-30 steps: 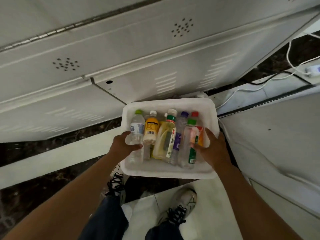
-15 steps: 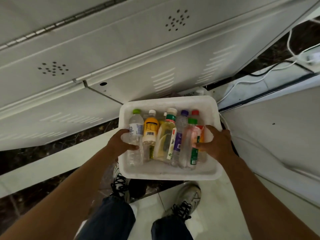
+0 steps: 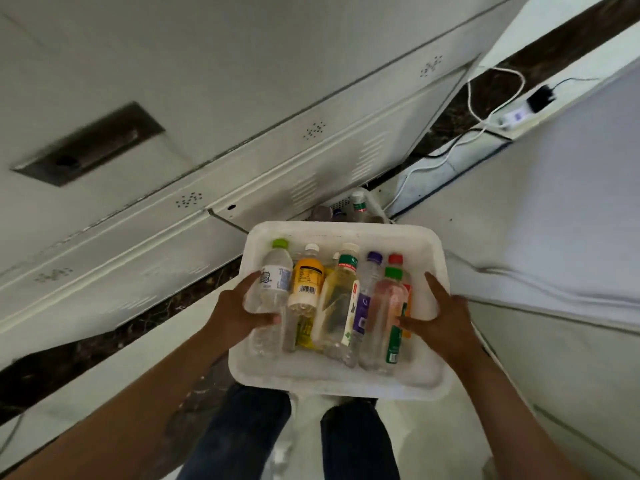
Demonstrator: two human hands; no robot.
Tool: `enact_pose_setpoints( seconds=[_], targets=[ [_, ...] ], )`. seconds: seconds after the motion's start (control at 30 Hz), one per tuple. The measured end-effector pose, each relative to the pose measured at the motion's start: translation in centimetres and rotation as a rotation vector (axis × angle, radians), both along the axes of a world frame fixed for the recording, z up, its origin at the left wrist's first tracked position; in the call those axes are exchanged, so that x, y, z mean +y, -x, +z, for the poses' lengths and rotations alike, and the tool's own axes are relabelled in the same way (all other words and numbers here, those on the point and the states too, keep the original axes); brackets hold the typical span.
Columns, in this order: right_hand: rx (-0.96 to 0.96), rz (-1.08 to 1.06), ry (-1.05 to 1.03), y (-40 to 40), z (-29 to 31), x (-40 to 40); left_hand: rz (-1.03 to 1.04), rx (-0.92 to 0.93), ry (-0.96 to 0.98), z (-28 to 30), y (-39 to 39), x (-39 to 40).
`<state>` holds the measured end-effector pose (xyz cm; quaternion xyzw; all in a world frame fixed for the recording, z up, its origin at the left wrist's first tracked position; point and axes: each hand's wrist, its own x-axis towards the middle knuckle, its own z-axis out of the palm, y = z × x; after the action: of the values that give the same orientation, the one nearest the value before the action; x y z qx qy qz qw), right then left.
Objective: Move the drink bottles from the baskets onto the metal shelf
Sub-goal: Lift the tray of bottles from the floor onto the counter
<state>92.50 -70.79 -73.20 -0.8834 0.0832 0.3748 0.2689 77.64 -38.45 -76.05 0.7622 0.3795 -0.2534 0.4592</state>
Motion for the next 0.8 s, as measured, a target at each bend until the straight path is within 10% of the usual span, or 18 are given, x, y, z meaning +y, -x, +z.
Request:
enact_pose_setpoints(
  seconds=[0.8],
  targets=[
    [-0.524,0.022,-0.405,4.9,47.4,-3.8,0.227,-0.463,-0.239,49.2,8.4,-5.8]
  ],
)
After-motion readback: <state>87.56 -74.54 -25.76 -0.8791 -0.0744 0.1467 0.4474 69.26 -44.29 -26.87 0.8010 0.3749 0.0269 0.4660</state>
